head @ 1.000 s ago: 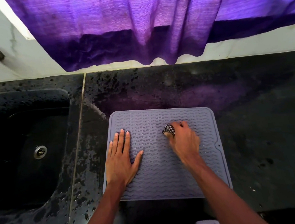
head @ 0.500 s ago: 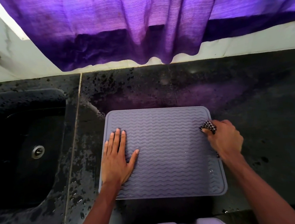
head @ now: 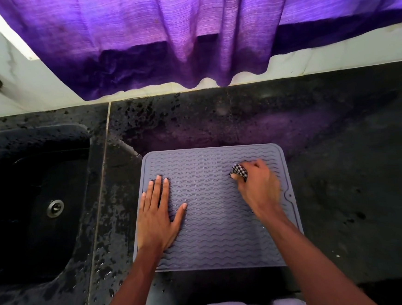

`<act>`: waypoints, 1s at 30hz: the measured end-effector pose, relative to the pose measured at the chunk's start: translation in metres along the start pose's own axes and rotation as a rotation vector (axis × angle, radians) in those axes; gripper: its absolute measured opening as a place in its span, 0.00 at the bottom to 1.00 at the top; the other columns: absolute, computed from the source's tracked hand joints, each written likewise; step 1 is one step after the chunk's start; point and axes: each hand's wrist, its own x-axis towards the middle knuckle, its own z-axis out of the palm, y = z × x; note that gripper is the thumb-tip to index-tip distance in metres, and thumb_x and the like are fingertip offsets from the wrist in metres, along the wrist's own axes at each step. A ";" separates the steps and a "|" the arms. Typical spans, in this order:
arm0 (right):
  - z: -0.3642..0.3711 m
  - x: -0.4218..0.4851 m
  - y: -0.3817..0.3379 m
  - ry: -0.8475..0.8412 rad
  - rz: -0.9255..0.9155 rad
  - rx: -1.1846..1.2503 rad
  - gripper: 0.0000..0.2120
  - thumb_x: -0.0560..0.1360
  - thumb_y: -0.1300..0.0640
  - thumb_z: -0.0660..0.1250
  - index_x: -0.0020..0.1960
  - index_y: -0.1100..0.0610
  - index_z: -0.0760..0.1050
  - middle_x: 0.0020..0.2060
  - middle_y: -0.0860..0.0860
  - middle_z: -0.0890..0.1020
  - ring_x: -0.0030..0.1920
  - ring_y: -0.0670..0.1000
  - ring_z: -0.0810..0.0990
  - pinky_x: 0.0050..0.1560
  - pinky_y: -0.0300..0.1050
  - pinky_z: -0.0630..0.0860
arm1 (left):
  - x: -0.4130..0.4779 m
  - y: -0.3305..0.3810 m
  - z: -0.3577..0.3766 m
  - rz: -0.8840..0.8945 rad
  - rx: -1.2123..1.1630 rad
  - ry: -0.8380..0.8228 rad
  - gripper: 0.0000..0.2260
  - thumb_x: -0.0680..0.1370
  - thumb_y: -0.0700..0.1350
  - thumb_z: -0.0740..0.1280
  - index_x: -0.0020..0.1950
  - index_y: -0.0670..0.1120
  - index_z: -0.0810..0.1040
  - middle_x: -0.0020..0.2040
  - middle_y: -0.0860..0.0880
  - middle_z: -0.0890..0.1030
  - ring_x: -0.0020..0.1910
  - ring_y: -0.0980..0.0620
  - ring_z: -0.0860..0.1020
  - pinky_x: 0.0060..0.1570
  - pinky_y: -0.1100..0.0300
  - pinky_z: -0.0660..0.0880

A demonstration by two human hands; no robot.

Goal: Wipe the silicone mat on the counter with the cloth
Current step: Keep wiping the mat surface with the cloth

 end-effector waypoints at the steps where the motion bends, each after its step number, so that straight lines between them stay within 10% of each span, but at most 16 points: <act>1: 0.001 -0.001 0.004 0.001 0.006 -0.004 0.16 0.74 0.45 0.70 0.59 0.50 0.78 0.51 0.50 0.78 0.45 0.53 0.80 0.42 0.46 0.75 | 0.000 0.000 0.000 0.001 0.000 0.000 0.37 0.81 0.68 0.46 0.84 0.47 0.50 0.84 0.48 0.50 0.83 0.49 0.48 0.80 0.49 0.50; 30: -0.038 -0.008 0.092 0.067 0.174 0.020 0.15 0.73 0.44 0.70 0.47 0.55 0.78 0.39 0.53 0.74 0.35 0.54 0.72 0.35 0.45 0.69 | 0.000 0.001 0.001 -0.014 0.000 0.008 0.37 0.82 0.68 0.48 0.84 0.47 0.50 0.84 0.49 0.50 0.83 0.50 0.48 0.79 0.47 0.55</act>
